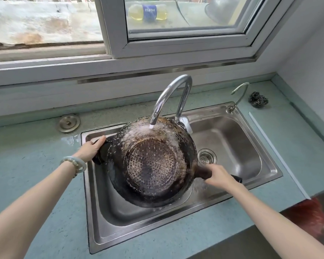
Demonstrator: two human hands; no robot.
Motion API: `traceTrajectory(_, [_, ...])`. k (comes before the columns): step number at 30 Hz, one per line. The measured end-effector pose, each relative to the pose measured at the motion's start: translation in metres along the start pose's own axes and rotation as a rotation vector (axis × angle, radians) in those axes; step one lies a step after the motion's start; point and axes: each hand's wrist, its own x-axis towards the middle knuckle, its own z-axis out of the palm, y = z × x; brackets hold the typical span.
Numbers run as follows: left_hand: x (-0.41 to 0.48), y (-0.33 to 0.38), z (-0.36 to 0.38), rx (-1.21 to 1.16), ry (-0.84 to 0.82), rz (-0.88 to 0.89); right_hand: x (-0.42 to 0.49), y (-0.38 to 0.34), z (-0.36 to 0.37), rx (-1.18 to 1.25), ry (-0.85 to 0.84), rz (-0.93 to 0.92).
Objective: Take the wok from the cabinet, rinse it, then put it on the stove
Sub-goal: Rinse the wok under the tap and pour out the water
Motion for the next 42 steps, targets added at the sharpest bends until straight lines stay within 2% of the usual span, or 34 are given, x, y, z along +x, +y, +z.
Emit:
traceTrajectory(6, [-0.001, -0.017, -0.011, -0.031, 0.040, -0.062, 0.004, -0.016, -0.001, 0.081, 0.020, -0.026])
traceTrajectory(11, [-0.004, -0.035, -0.020, -0.139, -0.036, -0.088, 0.004, -0.026, 0.005, 0.095, -0.014, -0.109])
traceTrajectory(15, [-0.004, -0.049, -0.022, -0.266, -0.060, -0.102, 0.002, -0.027, 0.008, 0.112, -0.054, -0.065])
traceTrajectory(19, [-0.002, -0.059, -0.021, -0.264, -0.070, -0.172, -0.001, -0.029, 0.008, 0.145, -0.070, -0.045])
traceTrajectory(30, [-0.004, -0.046, -0.020, -0.545, -0.127, -0.281, -0.011, -0.033, 0.013, 0.154, -0.012, 0.022])
traceTrajectory(35, [-0.011, -0.038, -0.020, -0.558, -0.107, -0.322, -0.016, -0.035, 0.014, 0.165, 0.003, 0.073])
traceTrajectory(42, [-0.010, -0.042, -0.015, -0.526, -0.133, -0.246, -0.020, -0.030, 0.014, 0.152, 0.086, 0.071])
